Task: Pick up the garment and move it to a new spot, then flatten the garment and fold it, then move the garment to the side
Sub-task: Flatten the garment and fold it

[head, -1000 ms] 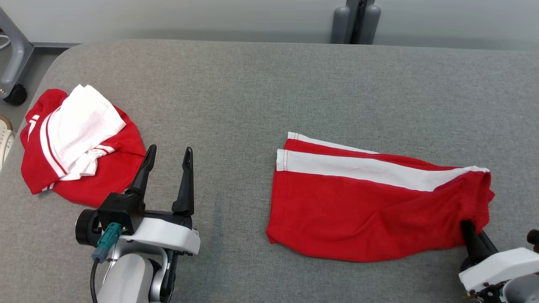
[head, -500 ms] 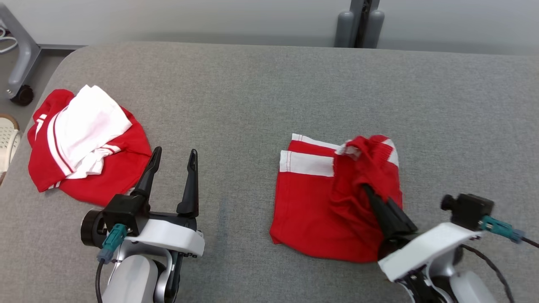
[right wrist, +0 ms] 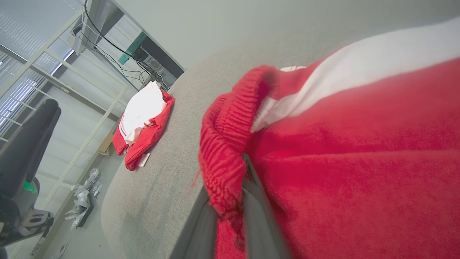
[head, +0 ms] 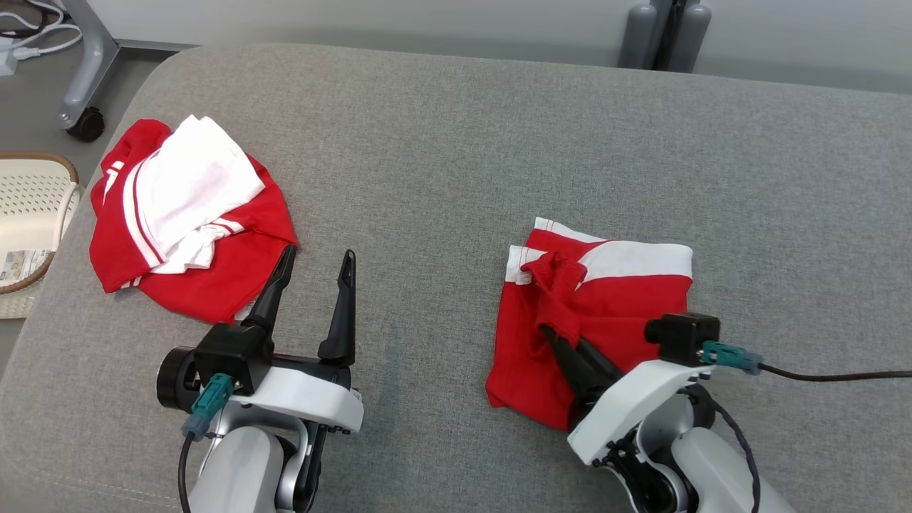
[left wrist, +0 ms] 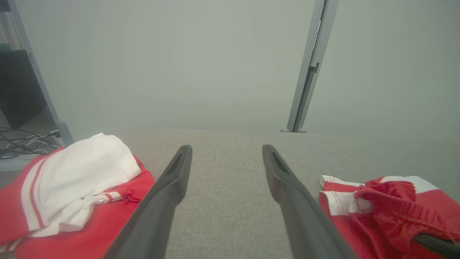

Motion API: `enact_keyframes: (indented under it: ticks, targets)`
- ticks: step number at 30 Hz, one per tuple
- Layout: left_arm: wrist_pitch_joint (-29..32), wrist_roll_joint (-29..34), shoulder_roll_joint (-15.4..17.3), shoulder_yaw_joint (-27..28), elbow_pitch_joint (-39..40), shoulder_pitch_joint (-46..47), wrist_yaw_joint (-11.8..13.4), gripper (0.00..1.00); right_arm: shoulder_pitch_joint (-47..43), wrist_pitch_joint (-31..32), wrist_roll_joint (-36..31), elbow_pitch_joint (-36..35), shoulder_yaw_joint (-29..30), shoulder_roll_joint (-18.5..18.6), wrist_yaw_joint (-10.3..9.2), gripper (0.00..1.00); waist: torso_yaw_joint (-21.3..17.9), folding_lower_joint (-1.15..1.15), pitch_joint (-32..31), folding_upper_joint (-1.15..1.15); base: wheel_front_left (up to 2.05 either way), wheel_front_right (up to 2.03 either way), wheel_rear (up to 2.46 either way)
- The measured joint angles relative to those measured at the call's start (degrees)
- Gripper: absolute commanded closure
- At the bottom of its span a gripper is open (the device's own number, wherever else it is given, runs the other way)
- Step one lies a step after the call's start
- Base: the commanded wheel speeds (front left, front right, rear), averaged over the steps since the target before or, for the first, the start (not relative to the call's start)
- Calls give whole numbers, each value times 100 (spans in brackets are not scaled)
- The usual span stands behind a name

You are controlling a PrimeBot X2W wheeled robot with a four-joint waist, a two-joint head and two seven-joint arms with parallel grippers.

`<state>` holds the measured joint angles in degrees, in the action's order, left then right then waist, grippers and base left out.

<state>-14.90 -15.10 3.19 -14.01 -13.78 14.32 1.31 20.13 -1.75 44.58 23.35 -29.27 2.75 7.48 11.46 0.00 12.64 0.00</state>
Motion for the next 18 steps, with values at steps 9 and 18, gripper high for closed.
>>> enact_keyframes:
  ticks: [9,18]
  targets:
    - [0,7,-20,-24,-27,32,-32,0,424,-352,543,425,-864,3,0,0,-40,0,46,0,0,0,0]
    - [0,52,-25,66,-55,13,-30,0,742,-672,-731,760,-1072,5,0,0,-198,0,-39,0,0,0,0]
